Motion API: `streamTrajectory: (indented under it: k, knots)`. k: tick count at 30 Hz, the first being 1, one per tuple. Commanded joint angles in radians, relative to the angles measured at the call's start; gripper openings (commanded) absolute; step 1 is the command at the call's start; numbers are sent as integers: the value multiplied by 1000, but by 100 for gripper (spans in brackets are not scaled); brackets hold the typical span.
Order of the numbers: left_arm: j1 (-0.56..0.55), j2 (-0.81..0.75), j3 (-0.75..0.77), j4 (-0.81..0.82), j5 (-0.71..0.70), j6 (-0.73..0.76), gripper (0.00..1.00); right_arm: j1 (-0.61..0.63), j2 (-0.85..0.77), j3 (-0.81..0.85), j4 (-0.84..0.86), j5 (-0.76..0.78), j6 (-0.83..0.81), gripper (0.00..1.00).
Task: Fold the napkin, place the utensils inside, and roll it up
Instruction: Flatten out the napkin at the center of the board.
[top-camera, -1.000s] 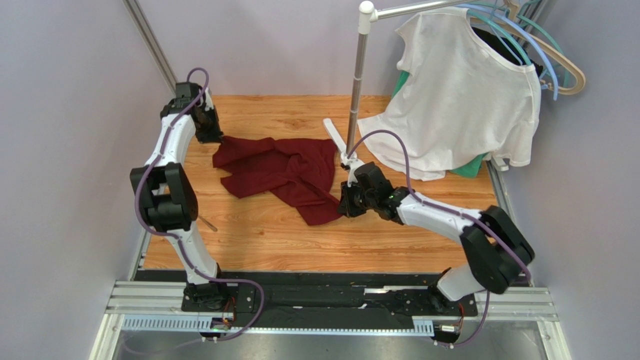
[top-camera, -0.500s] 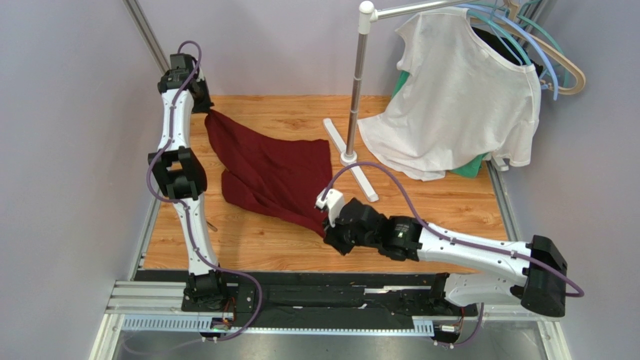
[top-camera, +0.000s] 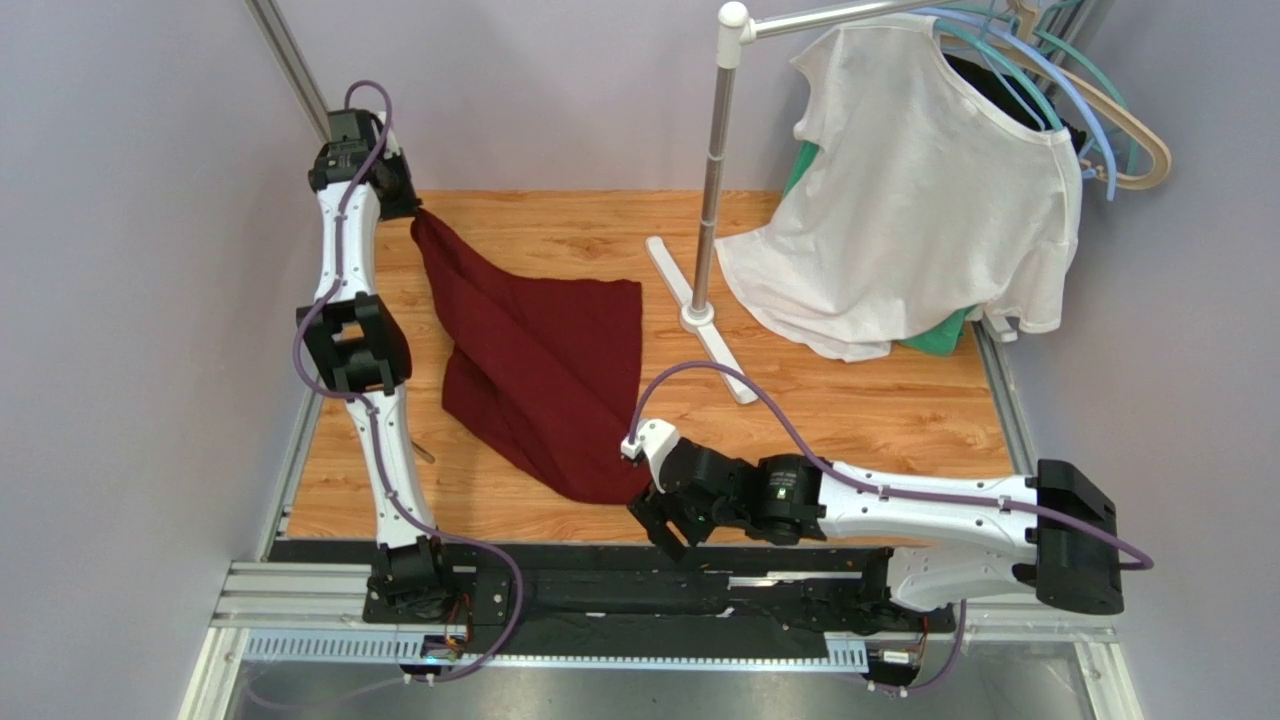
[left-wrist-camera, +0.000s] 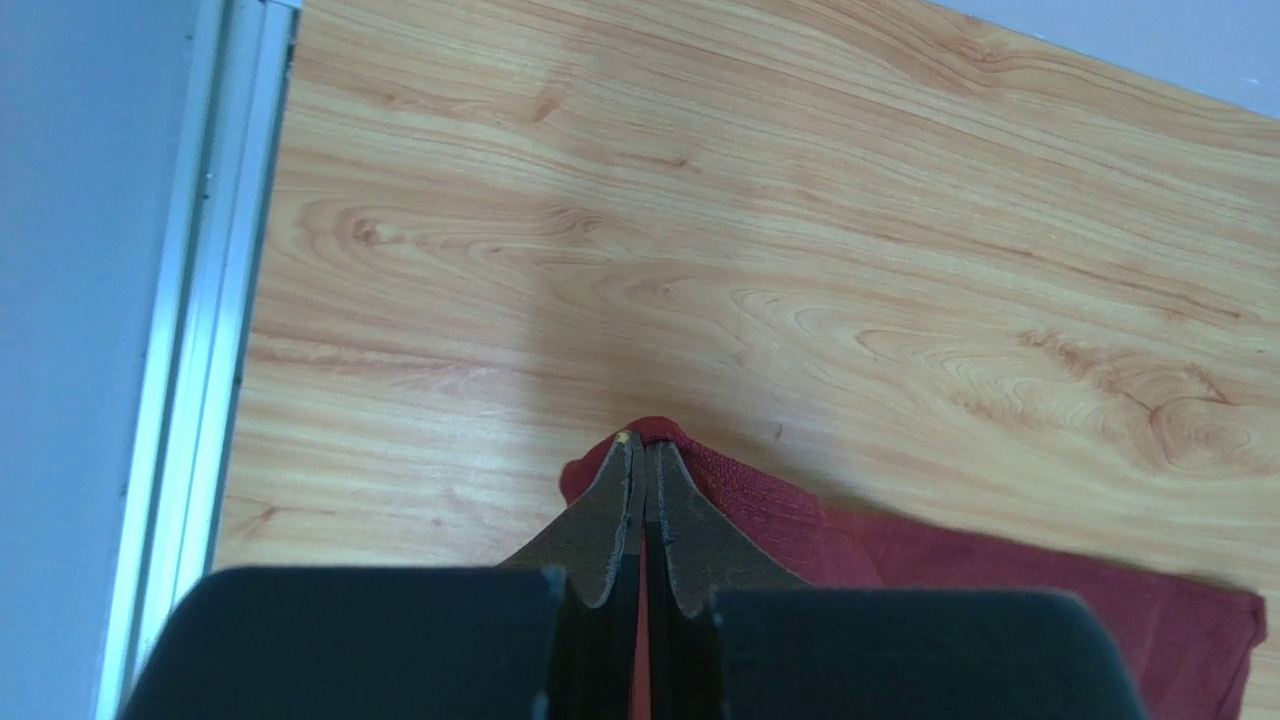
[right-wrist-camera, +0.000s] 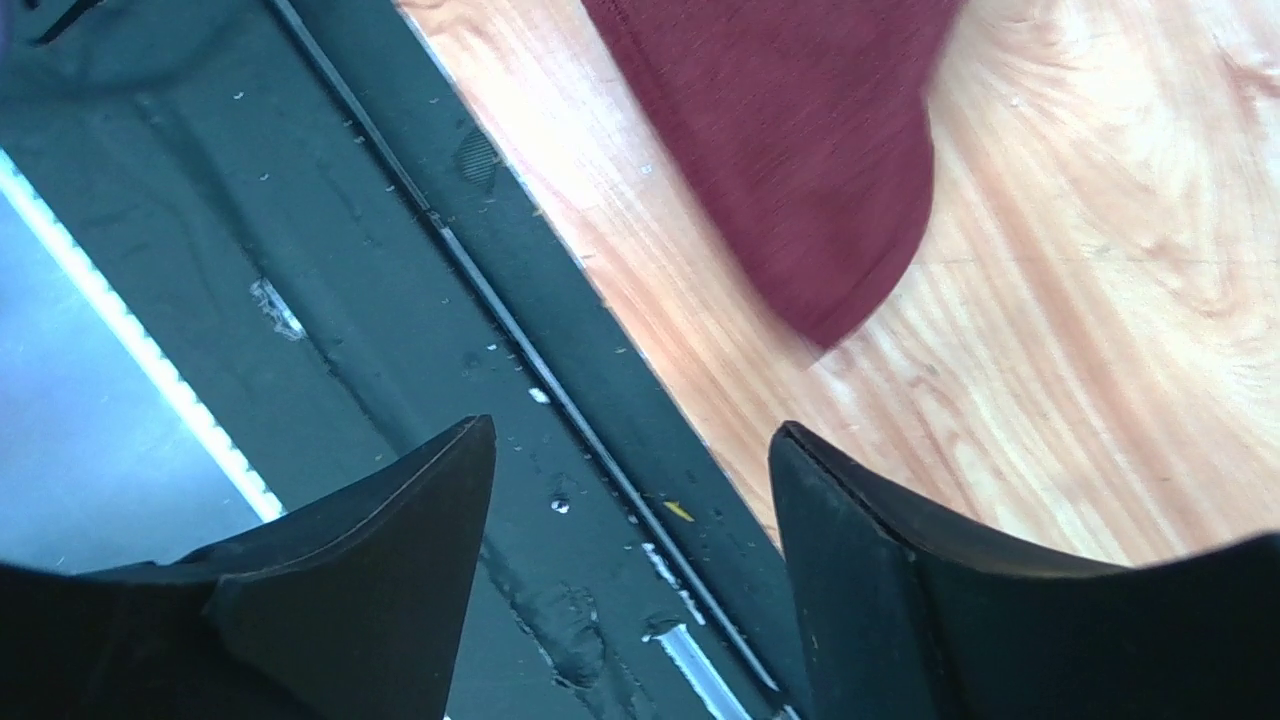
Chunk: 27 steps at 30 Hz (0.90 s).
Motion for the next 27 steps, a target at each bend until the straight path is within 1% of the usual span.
streamTrajectory:
  k: [1, 2, 4, 5, 7, 8, 9, 10, 12, 13, 15, 16, 17, 19, 20, 22, 23, 24, 26, 27]
  knots:
    - [2, 25, -2, 38, 59, -3, 0, -72, 8, 144, 12, 28, -37, 72]
    - [4, 25, -2, 38, 67, -2, 0, -114, 26, 168, 19, 32, -76, 73]
    - [4, 32, 0, 41, 90, -5, 0, -168, 58, 254, 32, 48, -98, 72]
    - [4, 37, 1, 44, 103, -6, 0, -244, 81, 283, 61, 24, -101, 72]
    - [2, 39, 4, 51, 130, -10, 0, -320, 184, 352, 104, -26, -91, 72]
    - [1, 37, 6, 52, 125, -11, 0, -383, 225, 380, 143, -62, -91, 72]
    - [2, 37, 7, 54, 118, -11, 0, -409, 335, 409, 159, -103, -101, 72]
    - [2, 35, 10, 54, 114, -11, 0, -426, 389, 496, 165, -128, -104, 71]
    - [2, 34, 15, 54, 93, -13, 0, -458, 507, 594, 150, -151, -117, 71]
    - [2, 32, 15, 55, 88, -14, 0, -463, 613, 683, 138, -172, -117, 71]
    - [2, 32, 15, 52, 82, -17, 0, -484, 695, 757, 127, -197, -100, 71]
    - [2, 32, 13, 51, 81, -25, 0, -494, 769, 782, 131, -236, -80, 71]
    - [4, 32, 12, 49, 81, -28, 4, -512, 799, 829, 134, -250, -65, 71]
    - [2, 29, 9, 38, 84, -37, 14, -529, 857, 865, 139, -289, -25, 70]
    - [2, 25, 6, 35, 88, -42, 28, -544, 902, 879, 141, -298, -11, 70]
    - [2, -4, -20, 34, 99, -51, 49, -560, 934, 903, 145, -332, 15, 70]
    - [-1, -17, -32, 34, 99, -52, 63, -572, 962, 908, 151, -338, 34, 70]
    - [-5, -33, -46, 35, 85, -56, 68, -576, 971, 908, 153, -340, 41, 69]
    - [-13, -89, -94, 37, 71, -56, 75, -589, 989, 906, 150, -341, 51, 69]
    - [-20, -110, -135, 37, 62, -59, 82, -593, 1008, 906, 145, -340, 52, 69]
